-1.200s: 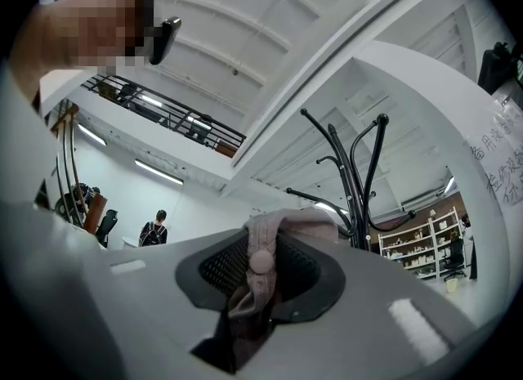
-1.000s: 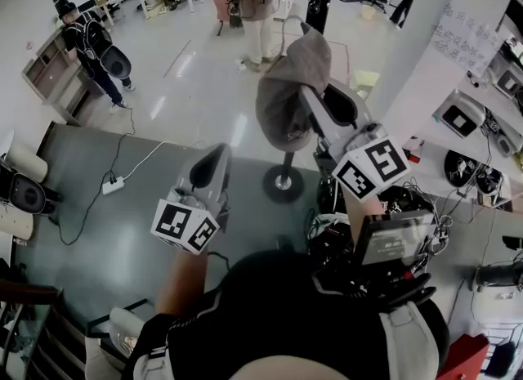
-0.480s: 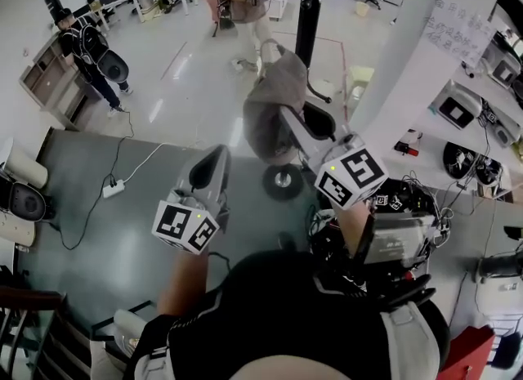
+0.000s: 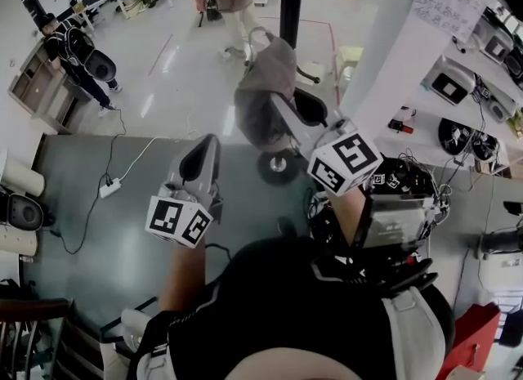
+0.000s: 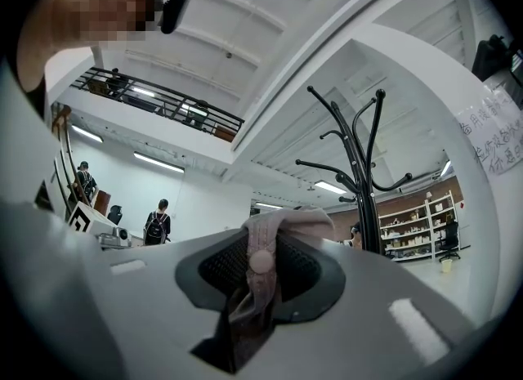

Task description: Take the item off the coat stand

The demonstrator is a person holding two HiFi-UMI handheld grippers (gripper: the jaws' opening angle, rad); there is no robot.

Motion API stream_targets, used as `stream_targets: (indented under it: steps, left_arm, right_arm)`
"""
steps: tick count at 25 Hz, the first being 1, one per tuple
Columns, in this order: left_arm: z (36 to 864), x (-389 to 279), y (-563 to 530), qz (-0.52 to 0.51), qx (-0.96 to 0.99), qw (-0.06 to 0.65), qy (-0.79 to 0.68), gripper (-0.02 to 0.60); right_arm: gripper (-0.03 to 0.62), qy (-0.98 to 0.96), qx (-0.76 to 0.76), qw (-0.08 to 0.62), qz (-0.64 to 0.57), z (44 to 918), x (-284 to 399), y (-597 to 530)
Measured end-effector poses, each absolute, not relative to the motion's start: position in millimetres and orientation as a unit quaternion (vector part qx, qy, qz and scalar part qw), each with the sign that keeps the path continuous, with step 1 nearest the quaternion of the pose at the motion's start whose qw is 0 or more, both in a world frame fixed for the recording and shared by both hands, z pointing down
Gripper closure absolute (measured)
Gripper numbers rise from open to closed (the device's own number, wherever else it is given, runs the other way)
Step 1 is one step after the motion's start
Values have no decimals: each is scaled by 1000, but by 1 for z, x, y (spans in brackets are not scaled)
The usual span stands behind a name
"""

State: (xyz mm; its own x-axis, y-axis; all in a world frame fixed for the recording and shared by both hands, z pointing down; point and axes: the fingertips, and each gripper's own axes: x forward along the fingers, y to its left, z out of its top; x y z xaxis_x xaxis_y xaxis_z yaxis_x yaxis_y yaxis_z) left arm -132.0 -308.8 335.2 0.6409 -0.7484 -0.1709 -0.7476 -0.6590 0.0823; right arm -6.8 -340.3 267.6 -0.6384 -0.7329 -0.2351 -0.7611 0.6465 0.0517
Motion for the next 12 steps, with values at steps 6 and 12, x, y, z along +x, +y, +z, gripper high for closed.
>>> stream_targets:
  steps: [6, 12]
  left_arm:
    - [335, -131, -309, -96, 906, 3, -412, 568]
    - [340, -127, -309, -92, 907, 7, -411, 568]
  right_arm:
    - [502, 898, -427, 86, 64, 279, 1, -341]
    - [502, 895, -436, 77, 61, 289, 6, -340]
